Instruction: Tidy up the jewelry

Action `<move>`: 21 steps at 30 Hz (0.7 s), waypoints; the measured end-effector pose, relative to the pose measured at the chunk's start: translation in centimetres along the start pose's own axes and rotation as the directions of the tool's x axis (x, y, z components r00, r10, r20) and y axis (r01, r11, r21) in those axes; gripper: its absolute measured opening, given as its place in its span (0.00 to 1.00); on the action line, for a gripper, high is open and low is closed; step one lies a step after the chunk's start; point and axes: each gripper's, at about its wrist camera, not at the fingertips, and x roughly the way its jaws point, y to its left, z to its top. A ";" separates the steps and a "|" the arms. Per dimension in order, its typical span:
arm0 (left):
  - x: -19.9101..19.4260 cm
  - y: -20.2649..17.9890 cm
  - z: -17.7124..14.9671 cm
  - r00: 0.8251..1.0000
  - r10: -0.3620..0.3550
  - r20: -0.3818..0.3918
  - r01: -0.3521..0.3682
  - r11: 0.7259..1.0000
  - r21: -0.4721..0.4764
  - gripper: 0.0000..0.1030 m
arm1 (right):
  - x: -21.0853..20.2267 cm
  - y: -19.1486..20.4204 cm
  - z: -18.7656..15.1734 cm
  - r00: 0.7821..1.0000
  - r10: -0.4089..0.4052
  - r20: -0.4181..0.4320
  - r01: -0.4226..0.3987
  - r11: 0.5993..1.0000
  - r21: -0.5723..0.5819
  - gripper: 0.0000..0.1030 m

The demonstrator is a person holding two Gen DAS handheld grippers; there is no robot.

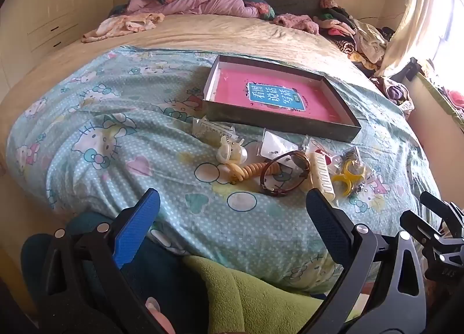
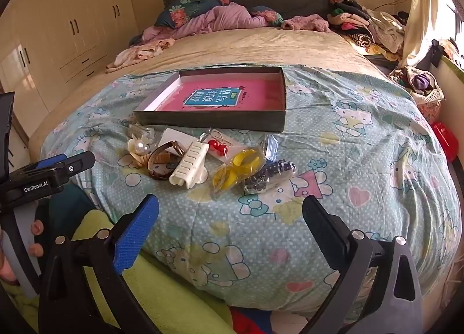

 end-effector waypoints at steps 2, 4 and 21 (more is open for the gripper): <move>0.0 0.0 0.0 1.000 0.000 0.000 0.000 1.000 0.001 0.92 | 0.0 0.0 -0.1 1.000 -0.001 0.003 0.001 1.000 -0.003 0.96; 0.0 -0.1 0.0 1.000 0.000 0.000 0.000 1.000 0.002 0.92 | 0.1 0.0 -0.2 1.000 -0.002 0.000 0.002 1.000 0.000 0.96; -1.0 -0.5 0.0 1.000 -0.018 0.010 0.018 1.000 0.005 0.92 | -0.8 1.2 0.2 1.000 0.005 0.027 -0.004 0.999 -0.042 0.96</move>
